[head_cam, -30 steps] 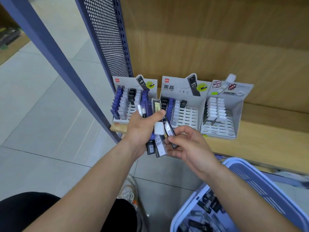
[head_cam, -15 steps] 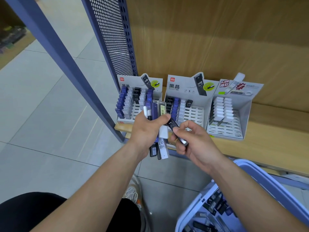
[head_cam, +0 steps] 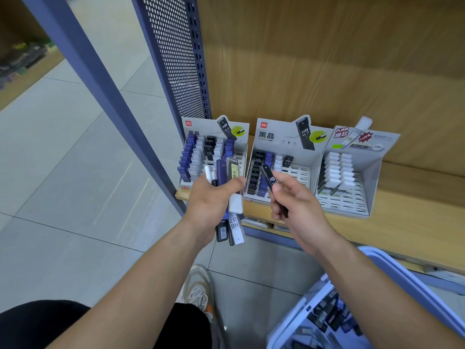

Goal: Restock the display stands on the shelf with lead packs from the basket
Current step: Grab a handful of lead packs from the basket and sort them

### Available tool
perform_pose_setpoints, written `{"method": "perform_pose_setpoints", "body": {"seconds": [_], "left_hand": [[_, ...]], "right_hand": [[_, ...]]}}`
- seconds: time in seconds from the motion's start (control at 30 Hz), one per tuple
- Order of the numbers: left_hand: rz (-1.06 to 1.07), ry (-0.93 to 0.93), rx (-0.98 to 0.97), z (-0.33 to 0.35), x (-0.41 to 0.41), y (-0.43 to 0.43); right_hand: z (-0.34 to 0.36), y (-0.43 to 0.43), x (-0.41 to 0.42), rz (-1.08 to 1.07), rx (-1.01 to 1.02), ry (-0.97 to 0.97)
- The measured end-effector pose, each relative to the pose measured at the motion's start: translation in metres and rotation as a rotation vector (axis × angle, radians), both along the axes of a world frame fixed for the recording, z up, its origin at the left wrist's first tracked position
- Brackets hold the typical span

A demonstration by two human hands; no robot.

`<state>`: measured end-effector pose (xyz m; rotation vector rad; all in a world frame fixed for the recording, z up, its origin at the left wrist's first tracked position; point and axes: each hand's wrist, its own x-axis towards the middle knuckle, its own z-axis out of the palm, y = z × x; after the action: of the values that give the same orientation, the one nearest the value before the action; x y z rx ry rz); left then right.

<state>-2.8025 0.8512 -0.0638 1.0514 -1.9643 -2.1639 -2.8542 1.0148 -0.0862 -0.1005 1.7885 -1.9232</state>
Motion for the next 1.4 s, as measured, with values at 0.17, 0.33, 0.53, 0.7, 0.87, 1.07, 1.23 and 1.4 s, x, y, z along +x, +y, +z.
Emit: {"method": "perform_pose_setpoints", "body": {"seconds": [0.17, 0.33, 0.53, 0.7, 0.87, 1.07, 1.23, 1.4], "left_hand": [[0.044, 0.004, 0.049, -0.004, 0.01, -0.015], [0.081, 0.034, 0.082, -0.006, 0.023, -0.034], [0.152, -0.012, 0.123, -0.021, 0.05, -0.064], [0.179, -0.023, 0.121, -0.029, 0.056, -0.079], [0.176, -0.007, 0.121, -0.035, 0.056, -0.083], [0.17, -0.013, 0.133, -0.034, 0.051, -0.078], [0.161, -0.014, 0.136, -0.033, 0.047, -0.076], [0.159, -0.011, 0.128, -0.031, 0.044, -0.074]], "right_hand": [[0.004, -0.009, -0.008, 0.072, 0.031, 0.075], [0.008, -0.032, -0.028, 0.178, 0.132, 0.166], [0.007, -0.085, -0.07, 0.194, 0.23, 0.287], [-0.014, -0.14, -0.113, 0.081, 0.406, 0.536], [-0.034, -0.174, -0.126, 0.205, 0.548, 0.714], [-0.055, -0.179, -0.131, 0.257, 0.635, 0.742], [-0.062, -0.177, -0.134, 0.245, 0.63, 0.792], [-0.064, -0.178, -0.134, 0.297, 0.678, 0.891]]}}
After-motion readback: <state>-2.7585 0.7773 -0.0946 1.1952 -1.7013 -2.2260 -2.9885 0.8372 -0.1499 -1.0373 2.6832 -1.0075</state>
